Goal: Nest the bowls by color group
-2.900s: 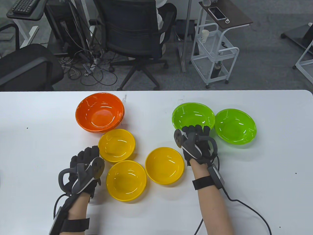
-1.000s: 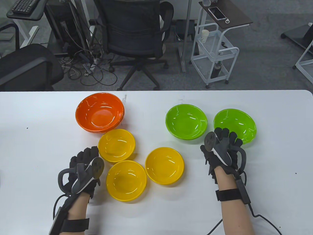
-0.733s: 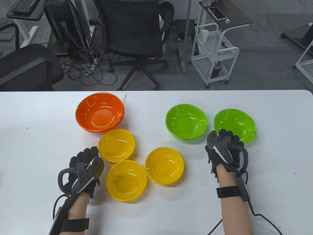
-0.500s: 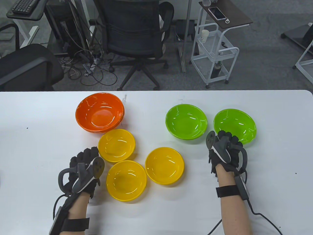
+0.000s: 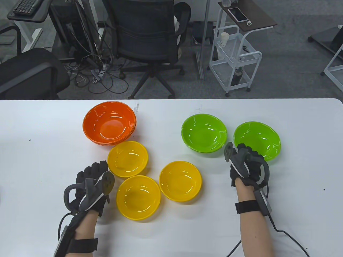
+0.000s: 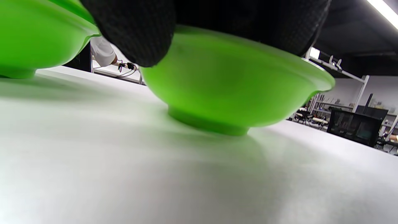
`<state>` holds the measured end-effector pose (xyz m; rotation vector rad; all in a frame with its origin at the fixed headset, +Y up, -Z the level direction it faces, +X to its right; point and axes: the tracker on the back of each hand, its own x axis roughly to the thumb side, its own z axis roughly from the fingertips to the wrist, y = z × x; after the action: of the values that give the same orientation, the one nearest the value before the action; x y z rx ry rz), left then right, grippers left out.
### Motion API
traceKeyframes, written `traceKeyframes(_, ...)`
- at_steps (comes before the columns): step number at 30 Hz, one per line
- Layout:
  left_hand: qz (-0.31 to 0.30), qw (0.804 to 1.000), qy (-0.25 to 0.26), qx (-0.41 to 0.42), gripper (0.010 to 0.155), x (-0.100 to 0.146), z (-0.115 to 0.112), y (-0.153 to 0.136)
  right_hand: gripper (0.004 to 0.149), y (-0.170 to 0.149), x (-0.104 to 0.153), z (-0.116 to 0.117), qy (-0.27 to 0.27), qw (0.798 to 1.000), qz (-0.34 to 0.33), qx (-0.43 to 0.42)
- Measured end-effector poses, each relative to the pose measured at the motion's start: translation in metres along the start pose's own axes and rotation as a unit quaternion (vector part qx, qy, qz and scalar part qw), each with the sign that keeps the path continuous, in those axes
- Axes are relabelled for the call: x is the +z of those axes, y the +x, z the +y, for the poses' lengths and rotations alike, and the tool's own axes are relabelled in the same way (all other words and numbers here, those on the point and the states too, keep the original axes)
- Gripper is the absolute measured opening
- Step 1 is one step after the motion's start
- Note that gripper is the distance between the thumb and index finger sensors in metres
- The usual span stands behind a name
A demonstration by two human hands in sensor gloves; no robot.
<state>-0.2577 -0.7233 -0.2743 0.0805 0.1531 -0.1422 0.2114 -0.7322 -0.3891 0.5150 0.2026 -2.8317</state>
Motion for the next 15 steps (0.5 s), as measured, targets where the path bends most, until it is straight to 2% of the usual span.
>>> traceKeyframes(9,0.0,1.0,0.0,0.001,0.063,0.0,0.0,0.0,0.042,0.004,0.006,-0.001,-0.064,0.998,-0.01,0.023)
traceKeyframes(15,0.0,1.0,0.001,0.001,0.063,0.0,0.0,0.0,0.041,0.002,0.008,-0.012,-0.074,0.997,-0.013,0.004)
